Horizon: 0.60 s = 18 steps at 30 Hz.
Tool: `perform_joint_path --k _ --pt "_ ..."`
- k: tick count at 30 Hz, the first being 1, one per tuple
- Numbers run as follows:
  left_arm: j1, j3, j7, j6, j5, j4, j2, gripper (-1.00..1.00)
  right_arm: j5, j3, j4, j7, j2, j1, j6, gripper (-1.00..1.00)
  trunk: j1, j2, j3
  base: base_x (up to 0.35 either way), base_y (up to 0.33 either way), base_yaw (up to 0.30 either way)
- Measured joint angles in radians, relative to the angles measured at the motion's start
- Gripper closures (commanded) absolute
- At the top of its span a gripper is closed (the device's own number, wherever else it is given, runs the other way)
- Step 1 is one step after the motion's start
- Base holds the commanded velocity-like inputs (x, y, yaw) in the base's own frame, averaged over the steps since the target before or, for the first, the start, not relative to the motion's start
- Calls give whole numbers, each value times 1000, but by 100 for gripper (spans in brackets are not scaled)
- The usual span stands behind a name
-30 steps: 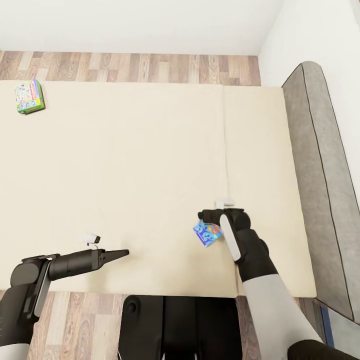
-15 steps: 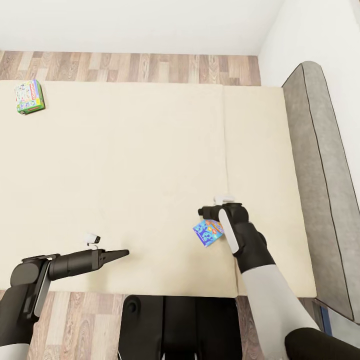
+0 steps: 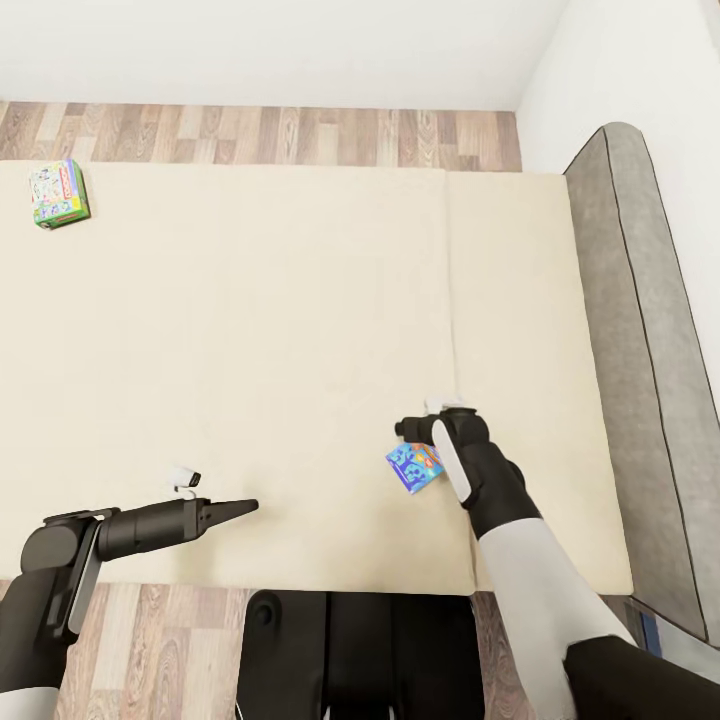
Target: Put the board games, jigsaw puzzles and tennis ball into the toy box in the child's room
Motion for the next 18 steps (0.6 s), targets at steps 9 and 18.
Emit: perform_joint_path --k 9,18 --pt "0 1 0 1 0 0 1 -100 1 -1 60 0 0 -1 -60 -100 0 0 0 0 0 0" --pt "0 0 0 2 0 0 0 -100 0 -8 77 0 -30 -3 -78 -100 0 0 0 0 0 0"
